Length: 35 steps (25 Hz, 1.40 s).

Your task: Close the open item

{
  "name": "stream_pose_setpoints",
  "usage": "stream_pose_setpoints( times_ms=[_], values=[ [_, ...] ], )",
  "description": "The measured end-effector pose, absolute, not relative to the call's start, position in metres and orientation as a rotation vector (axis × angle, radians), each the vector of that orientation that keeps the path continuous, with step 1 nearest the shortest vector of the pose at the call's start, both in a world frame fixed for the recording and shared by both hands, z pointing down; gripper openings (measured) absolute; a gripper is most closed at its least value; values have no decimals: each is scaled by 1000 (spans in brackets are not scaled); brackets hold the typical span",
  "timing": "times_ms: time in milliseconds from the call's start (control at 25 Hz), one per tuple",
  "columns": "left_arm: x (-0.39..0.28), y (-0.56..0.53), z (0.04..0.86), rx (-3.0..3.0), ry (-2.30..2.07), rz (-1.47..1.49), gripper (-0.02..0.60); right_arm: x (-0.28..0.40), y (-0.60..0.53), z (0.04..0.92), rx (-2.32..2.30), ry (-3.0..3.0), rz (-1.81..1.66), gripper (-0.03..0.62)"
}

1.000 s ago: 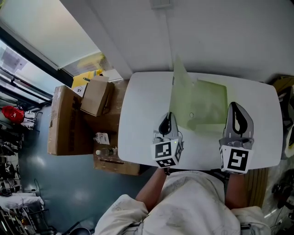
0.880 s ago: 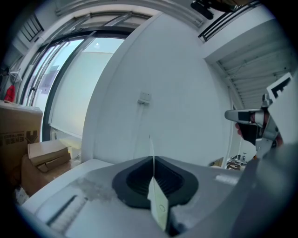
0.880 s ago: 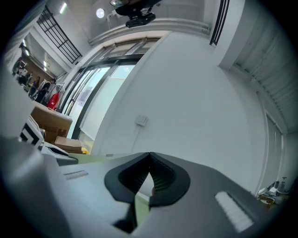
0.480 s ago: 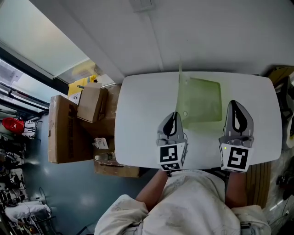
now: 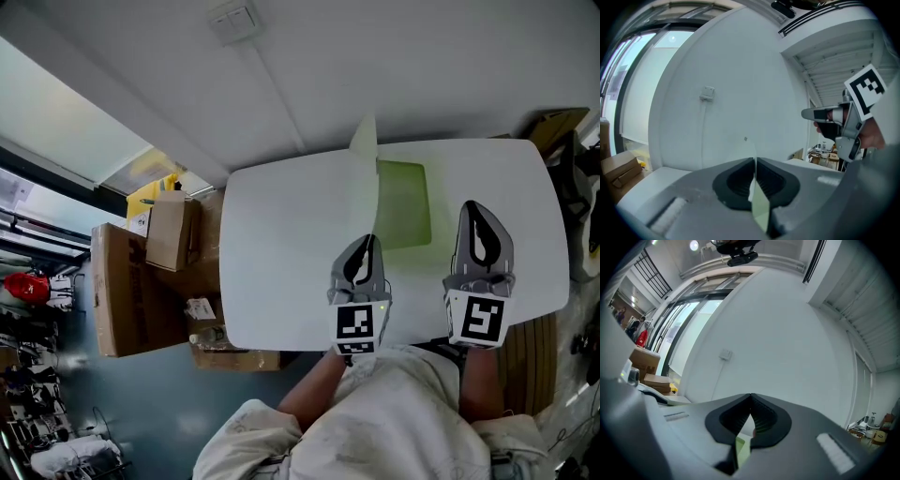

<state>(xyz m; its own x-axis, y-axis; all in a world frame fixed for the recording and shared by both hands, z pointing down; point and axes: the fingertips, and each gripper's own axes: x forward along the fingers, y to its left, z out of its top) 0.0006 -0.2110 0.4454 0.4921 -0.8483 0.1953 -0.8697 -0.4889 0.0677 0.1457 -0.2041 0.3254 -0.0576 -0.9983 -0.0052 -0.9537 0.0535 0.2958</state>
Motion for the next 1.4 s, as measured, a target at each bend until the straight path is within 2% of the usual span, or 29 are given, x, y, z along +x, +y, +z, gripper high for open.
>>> stream_pose_setpoints(
  times_ms=[600,1400],
  values=[
    [98,-193,487,2676,-1279,393,25,213,-211,338,2036,-2061,-248,2],
    [169,-172,581,2645,-1104,648,46,257,-231,367,1974,-2063,-157,2]
  ],
)
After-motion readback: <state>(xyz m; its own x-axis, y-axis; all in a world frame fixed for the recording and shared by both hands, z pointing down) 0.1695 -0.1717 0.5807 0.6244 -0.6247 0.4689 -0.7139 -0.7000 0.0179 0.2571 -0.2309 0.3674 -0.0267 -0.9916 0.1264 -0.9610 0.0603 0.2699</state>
